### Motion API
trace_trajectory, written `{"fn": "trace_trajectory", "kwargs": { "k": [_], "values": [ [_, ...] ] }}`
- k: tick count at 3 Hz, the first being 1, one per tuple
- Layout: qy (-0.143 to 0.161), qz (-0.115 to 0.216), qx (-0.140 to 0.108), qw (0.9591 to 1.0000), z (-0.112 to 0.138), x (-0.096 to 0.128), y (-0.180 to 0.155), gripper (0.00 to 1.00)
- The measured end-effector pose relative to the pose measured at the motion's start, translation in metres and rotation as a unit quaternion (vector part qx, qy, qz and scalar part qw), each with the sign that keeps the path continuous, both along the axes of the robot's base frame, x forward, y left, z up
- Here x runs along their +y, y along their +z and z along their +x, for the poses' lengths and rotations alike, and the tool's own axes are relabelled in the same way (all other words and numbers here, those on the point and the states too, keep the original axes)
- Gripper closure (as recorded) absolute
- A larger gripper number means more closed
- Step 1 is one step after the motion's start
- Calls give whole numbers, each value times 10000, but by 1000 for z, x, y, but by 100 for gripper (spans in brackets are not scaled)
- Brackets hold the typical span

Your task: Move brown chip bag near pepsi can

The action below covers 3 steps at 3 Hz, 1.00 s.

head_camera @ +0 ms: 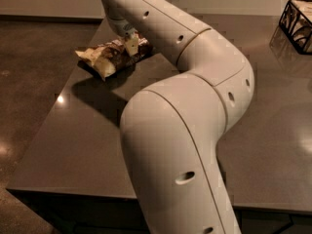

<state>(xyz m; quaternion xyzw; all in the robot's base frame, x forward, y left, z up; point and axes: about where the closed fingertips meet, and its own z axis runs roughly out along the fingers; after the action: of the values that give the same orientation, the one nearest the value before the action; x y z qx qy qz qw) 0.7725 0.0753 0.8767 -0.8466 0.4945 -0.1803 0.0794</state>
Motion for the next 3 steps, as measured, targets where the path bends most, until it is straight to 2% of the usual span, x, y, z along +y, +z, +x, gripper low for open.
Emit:
{"fn": "trace_trajectory", "kwargs": {
  "k": [1,2,3],
  "values": [
    [-106,29,-26,9999,2,-11,4,86],
    [-284,30,-65,9996,5,-29,10,100],
    [-593,8,-149,9981,13,-59,17,100]
  ]
}}
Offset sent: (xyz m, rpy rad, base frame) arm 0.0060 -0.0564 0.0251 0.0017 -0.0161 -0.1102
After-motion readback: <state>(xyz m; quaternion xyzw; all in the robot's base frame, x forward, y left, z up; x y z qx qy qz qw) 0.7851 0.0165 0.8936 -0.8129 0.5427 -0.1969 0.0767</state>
